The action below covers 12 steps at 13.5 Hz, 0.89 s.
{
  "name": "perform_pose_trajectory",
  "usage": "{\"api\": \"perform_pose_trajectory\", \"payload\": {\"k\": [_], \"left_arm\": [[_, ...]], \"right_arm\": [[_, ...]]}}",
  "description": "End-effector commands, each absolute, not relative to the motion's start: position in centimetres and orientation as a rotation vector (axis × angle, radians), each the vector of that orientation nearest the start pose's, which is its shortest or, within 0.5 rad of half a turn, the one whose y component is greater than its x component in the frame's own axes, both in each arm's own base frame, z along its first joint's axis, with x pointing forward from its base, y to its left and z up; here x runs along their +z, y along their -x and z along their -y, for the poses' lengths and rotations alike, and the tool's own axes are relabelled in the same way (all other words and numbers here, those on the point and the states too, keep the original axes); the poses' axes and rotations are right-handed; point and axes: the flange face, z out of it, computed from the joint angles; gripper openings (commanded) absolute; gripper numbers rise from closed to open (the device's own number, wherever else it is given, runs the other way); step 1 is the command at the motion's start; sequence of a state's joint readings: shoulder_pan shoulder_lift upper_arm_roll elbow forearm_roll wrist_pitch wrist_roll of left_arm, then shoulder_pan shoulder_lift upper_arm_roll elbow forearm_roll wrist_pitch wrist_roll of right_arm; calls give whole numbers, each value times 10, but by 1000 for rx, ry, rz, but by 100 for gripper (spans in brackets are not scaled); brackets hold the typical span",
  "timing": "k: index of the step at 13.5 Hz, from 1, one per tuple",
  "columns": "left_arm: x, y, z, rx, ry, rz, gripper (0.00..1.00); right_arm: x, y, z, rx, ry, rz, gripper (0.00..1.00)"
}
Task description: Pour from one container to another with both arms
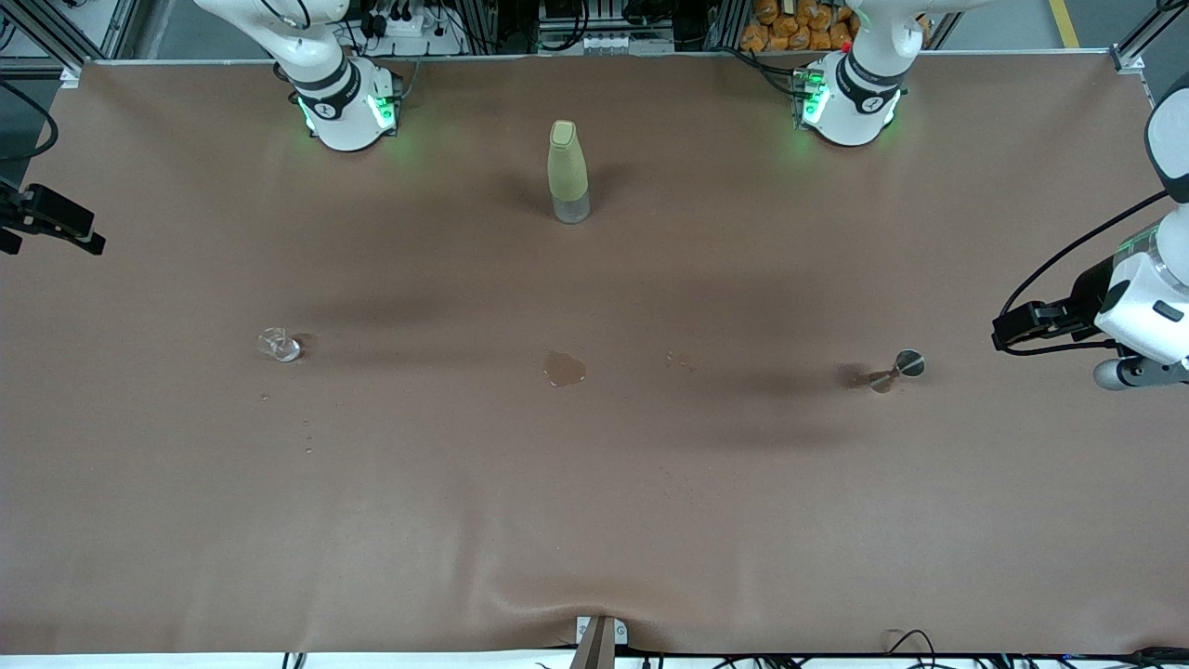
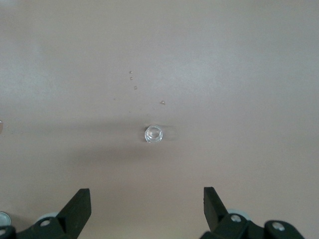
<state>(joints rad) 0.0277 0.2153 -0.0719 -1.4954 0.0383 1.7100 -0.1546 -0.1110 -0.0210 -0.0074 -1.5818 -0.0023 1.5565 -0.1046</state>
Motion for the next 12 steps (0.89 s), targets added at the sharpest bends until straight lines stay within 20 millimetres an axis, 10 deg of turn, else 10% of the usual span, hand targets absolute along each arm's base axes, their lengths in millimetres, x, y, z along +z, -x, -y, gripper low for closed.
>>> {"api": "perform_pose_trajectory", "payload": {"k": [1,12], "left_arm": [[558,-620,18,-20,3090,154,100],[558,-621,15,-19,3096,165,100]], "right_arm": [[635,-543,65,-2,3142,2,100],[629,-544,66,1,3135,0,100]]}}
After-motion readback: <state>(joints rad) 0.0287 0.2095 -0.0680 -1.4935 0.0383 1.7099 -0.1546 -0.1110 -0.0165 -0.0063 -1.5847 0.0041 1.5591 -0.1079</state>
